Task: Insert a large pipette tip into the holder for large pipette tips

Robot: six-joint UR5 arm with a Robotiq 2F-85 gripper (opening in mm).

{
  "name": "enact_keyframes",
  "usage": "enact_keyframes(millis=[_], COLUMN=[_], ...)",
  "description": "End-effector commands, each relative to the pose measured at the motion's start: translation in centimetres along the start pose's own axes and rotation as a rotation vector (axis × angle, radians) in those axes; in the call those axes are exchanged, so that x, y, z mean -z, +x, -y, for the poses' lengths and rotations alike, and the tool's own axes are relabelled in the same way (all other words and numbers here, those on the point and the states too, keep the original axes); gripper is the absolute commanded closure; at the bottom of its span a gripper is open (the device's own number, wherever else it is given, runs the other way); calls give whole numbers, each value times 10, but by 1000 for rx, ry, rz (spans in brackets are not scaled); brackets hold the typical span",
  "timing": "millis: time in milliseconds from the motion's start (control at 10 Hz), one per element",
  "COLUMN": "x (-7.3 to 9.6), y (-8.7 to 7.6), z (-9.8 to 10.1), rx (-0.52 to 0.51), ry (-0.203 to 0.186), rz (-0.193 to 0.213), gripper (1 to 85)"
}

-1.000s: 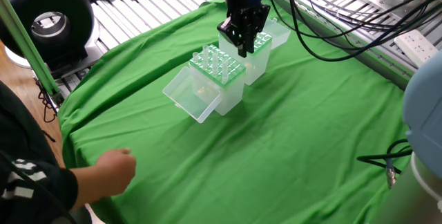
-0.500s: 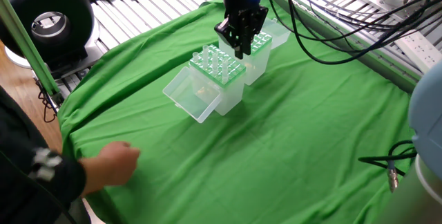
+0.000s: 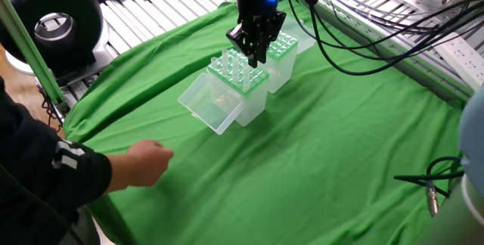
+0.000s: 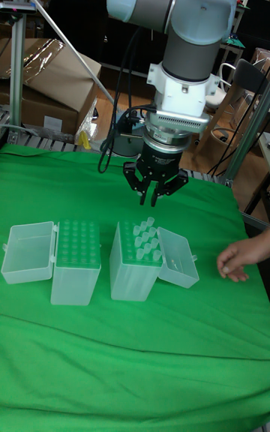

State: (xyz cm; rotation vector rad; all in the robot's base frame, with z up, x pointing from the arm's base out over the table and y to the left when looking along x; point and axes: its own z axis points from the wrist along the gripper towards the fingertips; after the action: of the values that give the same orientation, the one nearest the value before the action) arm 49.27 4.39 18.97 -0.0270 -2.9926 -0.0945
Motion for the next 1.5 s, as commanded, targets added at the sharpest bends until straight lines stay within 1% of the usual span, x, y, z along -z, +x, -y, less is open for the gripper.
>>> enact_keyframes(millis=[0,200,300,400,500,600,700,800,900,1000,1100,1200,1400], x=[-3,-3,-3,-2,-3,-3,-3,-3,-3,-3,-3,-5,-16], y=[-4,-6,-7,-9,-5,3,8,14,16,12,9,9,8], z=[-10,-5,-5,-4,-1,-2,-2,-12,-16,-18,-16,-16,-15], rx=[-3,2,8,-4,5,15,44,62,65,57,49,45,45], ry=[-3,15,18,19,30,28,27,-10,-28,-34,-25,-26,-28], rz=[47,58,61,67,50,19,3,-21,-27,-13,-1,5,25], gripper=[593,593,593,633,673,650,620,550,527,527,530,537,537])
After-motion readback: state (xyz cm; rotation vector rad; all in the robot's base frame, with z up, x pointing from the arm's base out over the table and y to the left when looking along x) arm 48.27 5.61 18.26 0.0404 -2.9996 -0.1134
